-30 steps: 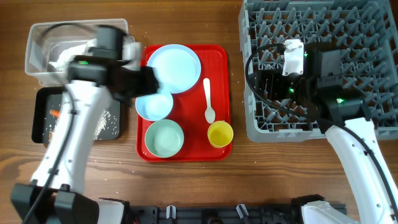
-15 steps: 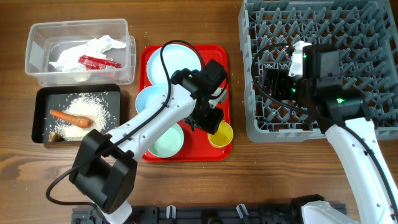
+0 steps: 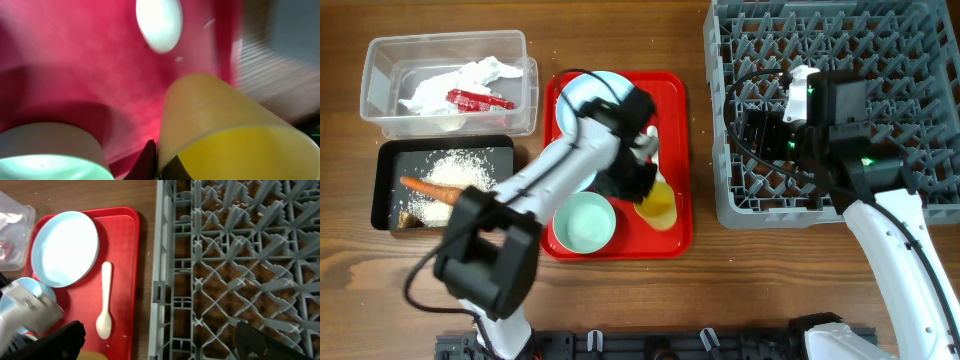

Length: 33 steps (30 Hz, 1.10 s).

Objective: Sort waste into correct bins and load items into the dishwasher rack
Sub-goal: 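Hand the yellow cup from the left gripper to the right gripper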

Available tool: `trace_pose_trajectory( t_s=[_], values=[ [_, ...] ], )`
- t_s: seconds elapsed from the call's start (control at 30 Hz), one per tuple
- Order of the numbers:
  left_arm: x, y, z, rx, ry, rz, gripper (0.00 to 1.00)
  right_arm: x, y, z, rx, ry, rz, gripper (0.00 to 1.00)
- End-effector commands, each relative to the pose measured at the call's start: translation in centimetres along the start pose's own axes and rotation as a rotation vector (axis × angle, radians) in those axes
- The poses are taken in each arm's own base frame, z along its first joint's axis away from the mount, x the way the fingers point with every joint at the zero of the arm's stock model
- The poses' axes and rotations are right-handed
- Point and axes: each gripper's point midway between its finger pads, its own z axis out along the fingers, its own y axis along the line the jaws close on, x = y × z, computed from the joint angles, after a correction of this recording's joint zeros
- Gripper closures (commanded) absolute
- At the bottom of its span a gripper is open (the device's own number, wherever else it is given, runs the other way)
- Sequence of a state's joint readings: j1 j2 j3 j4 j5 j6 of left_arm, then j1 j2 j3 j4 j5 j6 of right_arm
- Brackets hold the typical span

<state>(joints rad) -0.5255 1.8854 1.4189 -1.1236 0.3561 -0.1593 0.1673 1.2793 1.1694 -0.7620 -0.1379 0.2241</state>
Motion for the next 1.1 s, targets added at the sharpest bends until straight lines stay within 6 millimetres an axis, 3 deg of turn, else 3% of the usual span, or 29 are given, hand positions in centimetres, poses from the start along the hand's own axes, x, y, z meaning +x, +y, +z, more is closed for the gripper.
trace_pose_trajectory(
  t_s=[0.0,0.07,0.13,0.2,0.27,0.4,0.6,0.77,0.87,0.9,1.0,1.07],
  values=[
    [-2.9,-1.0,-9.0,0.395,-0.202,-0.088,0.96,-0.5,3.1,-0.2,-0.181,0.001,0.004,0.01],
    [-4.4,-1.1,-15.2,0.763,-0.328,-0.047,0.96,-2.0,7.7,-1.7,-0.449,-0.05,-0.042,0.02],
    [-4.9,-0.6,-18.9,0.945,-0.408,-0.005,0.96,-3.7,11.5,-4.2,-0.684,-0.131,-0.128,0.02],
    [-4.7,-1.0,-21.5,1.073,-0.455,0.076,0.96,-4.7,13.6,-5.8,-0.793,-0.198,-0.204,0.02],
    [-4.3,-2.0,-23.3,1.168,-0.477,0.175,0.96,-5.0,14.7,-5.7,-0.824,-0.215,-0.234,0.02],
    [-4.2,-2.8,-23.4,1.178,-0.471,0.216,0.96,-4.0,17.9,-4.7,-0.989,-0.179,-0.313,0.02],
    [-4.1,-3.4,-23.2,1.181,-0.458,0.224,0.96,-3.9,19.5,-2.3,-1.115,-0.154,-0.337,0.05],
    [-4.1,-3.5,-23.1,1.182,-0.455,0.227,0.96,-4.1,20.4,-3.9,-1.219,-0.184,-0.402,0.3],
    [-4.1,-3.5,-23.1,1.182,-0.455,0.226,0.96,-3.7,20.5,-4.3,-1.248,-0.169,-0.413,0.54],
    [-4.1,-3.5,-23.1,1.182,-0.455,0.227,0.84,-3.6,20.5,-4.4,-1.253,-0.167,-0.415,0.61],
    [-4.2,-3.4,-23.0,1.171,-0.458,0.223,0.48,-3.7,20.4,-4.4,-1.251,-0.171,-0.415,0.62],
    [-4.4,-3.3,-22.6,1.147,-0.463,0.213,0.39,-4.1,19.9,-4.3,-1.241,-0.172,-0.397,0.62]
  ],
)
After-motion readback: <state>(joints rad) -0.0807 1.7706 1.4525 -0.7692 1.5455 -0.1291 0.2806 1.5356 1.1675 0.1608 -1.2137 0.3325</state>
